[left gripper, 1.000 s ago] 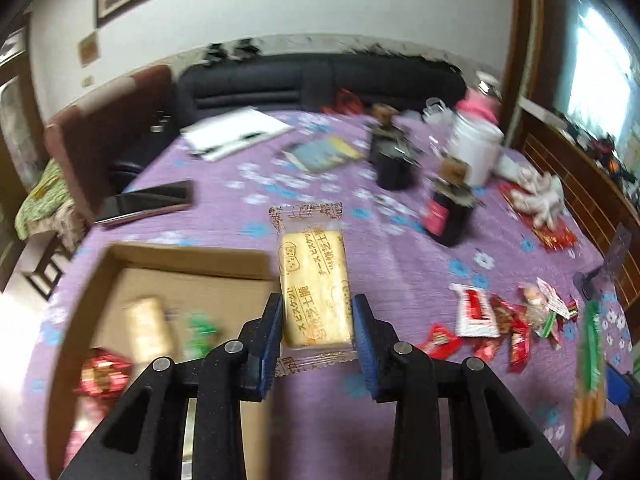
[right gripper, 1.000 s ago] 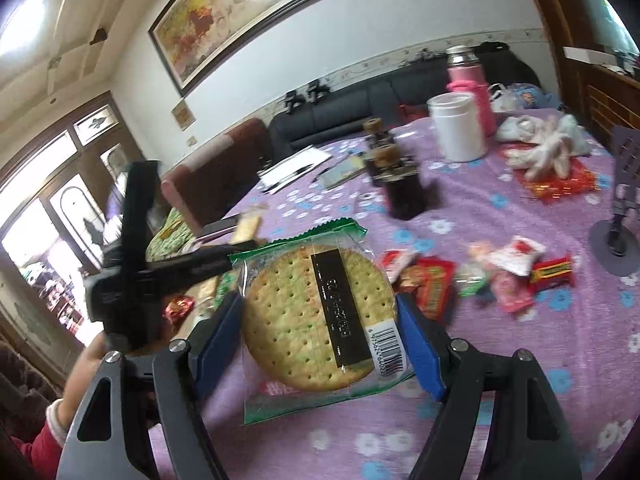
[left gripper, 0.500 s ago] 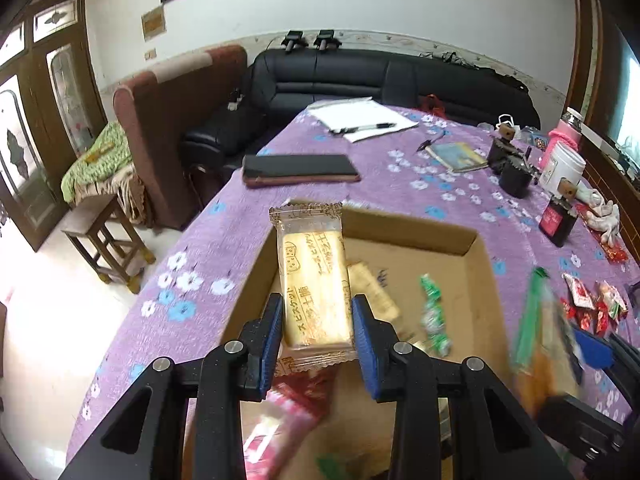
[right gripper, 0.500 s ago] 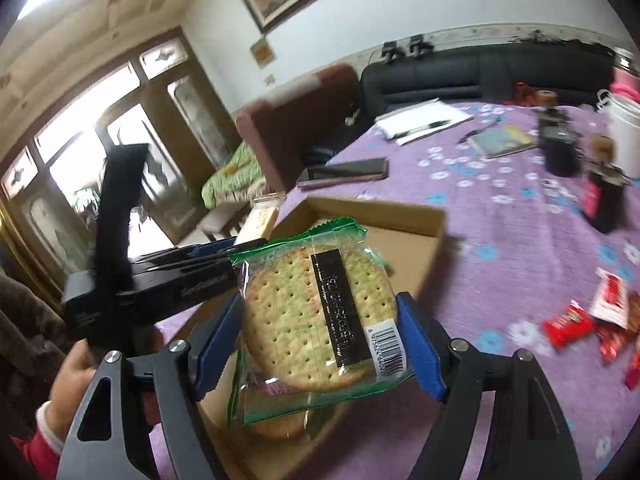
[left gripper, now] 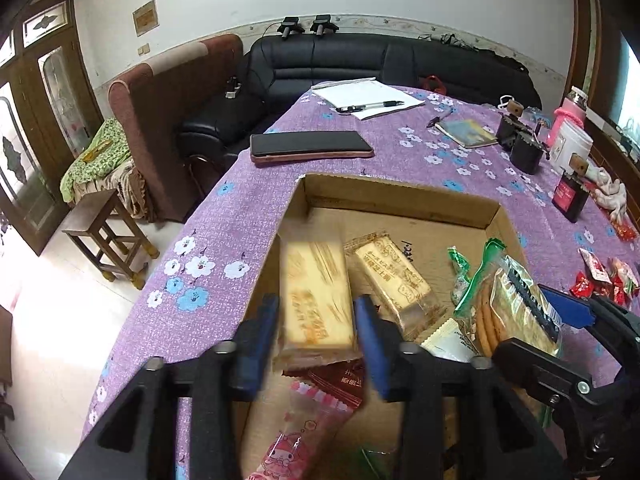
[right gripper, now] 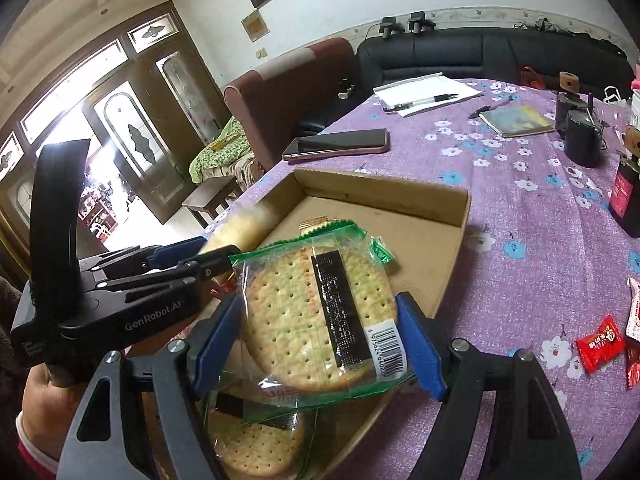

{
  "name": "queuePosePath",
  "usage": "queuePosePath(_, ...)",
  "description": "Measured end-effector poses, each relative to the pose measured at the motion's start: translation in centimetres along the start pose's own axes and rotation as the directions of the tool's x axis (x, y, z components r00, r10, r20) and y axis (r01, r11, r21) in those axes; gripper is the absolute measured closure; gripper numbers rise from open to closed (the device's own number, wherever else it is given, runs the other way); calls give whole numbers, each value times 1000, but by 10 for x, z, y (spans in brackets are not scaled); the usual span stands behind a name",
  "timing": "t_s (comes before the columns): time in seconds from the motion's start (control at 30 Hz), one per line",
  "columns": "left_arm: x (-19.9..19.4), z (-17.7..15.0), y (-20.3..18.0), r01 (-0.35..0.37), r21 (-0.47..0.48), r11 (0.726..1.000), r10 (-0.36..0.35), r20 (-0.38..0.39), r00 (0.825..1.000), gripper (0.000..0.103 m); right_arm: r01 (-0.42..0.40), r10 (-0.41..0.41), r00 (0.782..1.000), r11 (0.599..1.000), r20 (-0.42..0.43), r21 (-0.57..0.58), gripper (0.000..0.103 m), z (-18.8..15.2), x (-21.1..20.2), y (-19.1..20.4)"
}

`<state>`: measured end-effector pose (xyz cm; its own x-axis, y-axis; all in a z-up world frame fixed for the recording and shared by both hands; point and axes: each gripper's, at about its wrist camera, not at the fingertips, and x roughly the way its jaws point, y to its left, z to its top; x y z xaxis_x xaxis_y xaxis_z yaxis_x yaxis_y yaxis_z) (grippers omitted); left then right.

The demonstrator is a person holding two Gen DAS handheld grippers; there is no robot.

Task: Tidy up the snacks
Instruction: 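Carry the cake bar over the box and open both grippers to drop both packets, then grasp a red gold-labelled packet with the right gripper while the left grasps a small red candy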

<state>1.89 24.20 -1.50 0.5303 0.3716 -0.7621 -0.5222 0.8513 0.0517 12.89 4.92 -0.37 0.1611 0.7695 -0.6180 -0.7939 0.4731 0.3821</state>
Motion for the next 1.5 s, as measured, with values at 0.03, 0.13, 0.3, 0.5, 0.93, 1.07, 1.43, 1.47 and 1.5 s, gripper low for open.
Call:
queuePosePath(0.03, -2, 0, 1, -11, -5, 1000, 11, 2, 1000, 33, -2, 2, 1000, 1000, 3, 3, 26, 1, -1, 0)
queuePosePath(0.13, -9, -1, -2, -38, 2, 999, 38, 25, 999, 20, 1, -1, 1000, 1000, 21, 4, 26, 2, -10, 1)
queuePosePath(0.3, -22, 0, -4, -79, 13, 997, 78, 49, 996, 8, 11, -13, 997, 1000, 76, 22, 25, 0, -43, -6)
queuePosePath(0.5, -41, -1, -22, -60, 22, 998, 57, 83, 995, 5, 80, -88, 986, 995, 139, 67, 19, -18, -97, -33)
queuePosePath(0.93, -60, -5, -140, 205, 138, 969, -215, 61, 975, 4, 336, -357, 928, 925, 104, 177, 20, -90, -193, -146)
queuePosePath(1.07, -51, -8, -193, 253, 229, 940, -266, 29, 963, 4, 360, -381, 919, 914, 97, 187, 20, -95, -207, -172)
queuePosePath(1.43, 3, -11, -276, 253, 402, 880, -254, -51, 966, 6, 245, -259, 965, 945, 42, 215, 36, -72, -161, -190)
queuePosePath(1.47, 6, -12, -275, 256, 405, 878, -255, -57, 965, 6, 238, -251, 967, 945, 31, 226, 36, -68, -153, -193)
queuePosePath(1.5, 9, -12, -274, 264, 407, 874, -262, -63, 963, 6, 243, -255, 967, 943, 24, 229, 36, -67, -148, -194)
